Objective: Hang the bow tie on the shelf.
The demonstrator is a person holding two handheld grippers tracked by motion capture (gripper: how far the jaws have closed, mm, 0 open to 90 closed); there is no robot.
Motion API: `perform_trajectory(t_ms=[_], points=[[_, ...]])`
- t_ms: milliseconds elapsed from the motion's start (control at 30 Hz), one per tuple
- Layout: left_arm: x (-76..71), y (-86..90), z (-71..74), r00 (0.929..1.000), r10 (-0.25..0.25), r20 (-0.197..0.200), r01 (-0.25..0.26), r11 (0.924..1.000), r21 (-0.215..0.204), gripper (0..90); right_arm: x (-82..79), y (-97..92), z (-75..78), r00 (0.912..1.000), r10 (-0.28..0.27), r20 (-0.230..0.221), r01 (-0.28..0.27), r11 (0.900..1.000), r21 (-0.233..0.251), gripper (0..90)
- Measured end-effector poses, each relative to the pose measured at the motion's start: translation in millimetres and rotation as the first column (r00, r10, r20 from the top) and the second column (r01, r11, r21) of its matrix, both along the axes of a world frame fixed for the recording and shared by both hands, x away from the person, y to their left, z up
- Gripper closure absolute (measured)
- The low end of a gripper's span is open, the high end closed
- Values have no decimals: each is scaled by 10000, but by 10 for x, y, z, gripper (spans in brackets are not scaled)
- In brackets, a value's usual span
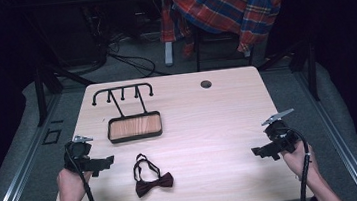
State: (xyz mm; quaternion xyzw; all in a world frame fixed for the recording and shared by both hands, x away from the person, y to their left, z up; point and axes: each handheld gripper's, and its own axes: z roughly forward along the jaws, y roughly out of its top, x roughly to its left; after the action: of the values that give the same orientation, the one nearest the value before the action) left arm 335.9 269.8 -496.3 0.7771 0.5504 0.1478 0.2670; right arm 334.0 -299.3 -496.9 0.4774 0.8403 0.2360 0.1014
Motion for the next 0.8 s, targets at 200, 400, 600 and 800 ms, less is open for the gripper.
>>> perform_trajectory(t_ms=[200,400,600,800], points=[[5,-49,5,9999,-114,-56,115,9998,151,3,-2,25,-6,9992,394,-111,-395,9992,-90,154],[10,-119,28,9992,-377,-113,378,9992,120,3,1,39,-16,9994,348,-72,-349,9994,-25,156],[48,-218,34,9974,-677,-248,677,9977,-23,0,2,37,13,9996,266,0,-266,9995,190,153],[127,-423,30,9913,-1262,-380,1263,9920,17,0,13,6,2,9999,98,-77,-96,9994,335,154]])
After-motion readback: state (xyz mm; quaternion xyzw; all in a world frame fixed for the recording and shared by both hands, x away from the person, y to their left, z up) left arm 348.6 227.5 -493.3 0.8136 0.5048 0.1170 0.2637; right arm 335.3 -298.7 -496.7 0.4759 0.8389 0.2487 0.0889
